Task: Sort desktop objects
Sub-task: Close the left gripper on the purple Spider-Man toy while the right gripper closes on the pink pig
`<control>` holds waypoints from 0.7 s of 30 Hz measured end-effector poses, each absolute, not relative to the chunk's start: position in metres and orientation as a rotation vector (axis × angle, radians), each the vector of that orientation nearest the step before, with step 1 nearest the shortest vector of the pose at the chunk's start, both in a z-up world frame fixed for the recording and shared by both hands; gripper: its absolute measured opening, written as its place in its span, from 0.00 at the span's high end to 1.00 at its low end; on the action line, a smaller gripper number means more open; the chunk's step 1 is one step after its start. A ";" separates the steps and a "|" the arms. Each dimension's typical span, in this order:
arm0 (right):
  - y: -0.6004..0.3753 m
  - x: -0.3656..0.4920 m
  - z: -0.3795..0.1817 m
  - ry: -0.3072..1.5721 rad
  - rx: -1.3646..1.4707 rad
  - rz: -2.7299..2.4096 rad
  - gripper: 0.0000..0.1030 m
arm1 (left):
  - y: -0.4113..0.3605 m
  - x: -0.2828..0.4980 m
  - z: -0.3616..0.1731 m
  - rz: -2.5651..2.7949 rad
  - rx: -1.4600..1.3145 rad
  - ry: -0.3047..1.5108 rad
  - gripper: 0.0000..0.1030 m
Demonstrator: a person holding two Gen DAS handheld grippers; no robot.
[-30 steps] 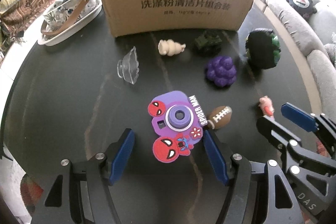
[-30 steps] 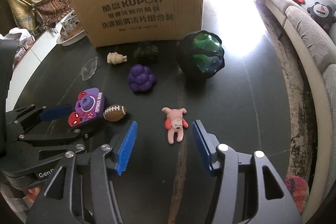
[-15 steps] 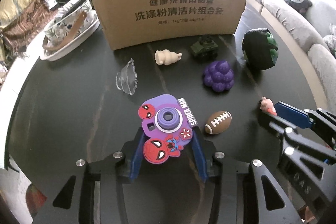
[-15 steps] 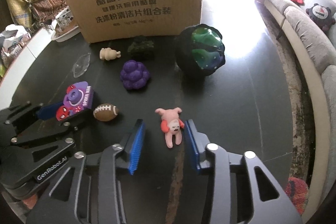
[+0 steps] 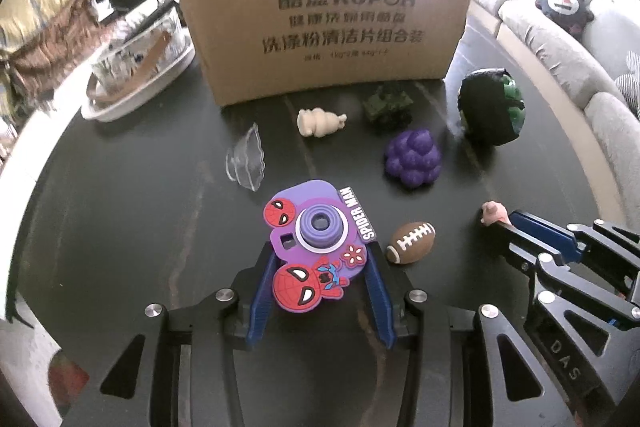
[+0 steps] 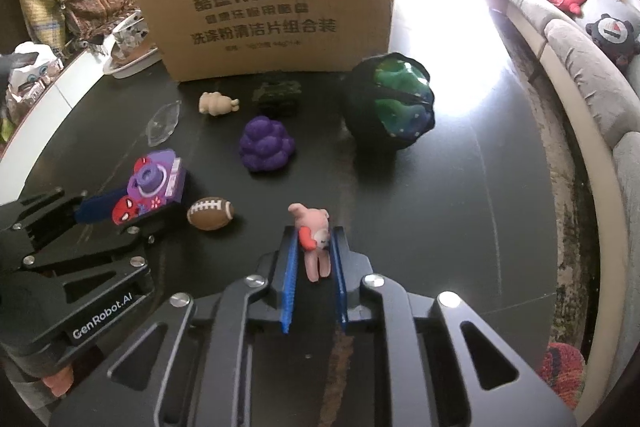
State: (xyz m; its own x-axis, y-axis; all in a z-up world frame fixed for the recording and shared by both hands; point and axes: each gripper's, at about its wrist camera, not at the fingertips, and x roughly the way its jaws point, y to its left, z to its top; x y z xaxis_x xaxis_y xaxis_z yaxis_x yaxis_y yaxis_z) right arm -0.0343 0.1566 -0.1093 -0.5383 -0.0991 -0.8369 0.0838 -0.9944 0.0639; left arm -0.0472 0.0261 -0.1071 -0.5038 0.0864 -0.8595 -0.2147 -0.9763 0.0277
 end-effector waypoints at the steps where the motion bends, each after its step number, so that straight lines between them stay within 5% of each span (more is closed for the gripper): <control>1: 0.156 -0.034 -0.110 -0.024 1.453 -2.666 0.87 | 0.026 -0.047 -0.107 2.572 -1.468 0.188 0.62; 21: 0.148 -0.025 -0.082 -0.038 1.358 -2.703 0.87 | 0.024 -0.034 -0.074 2.592 -1.367 0.178 0.62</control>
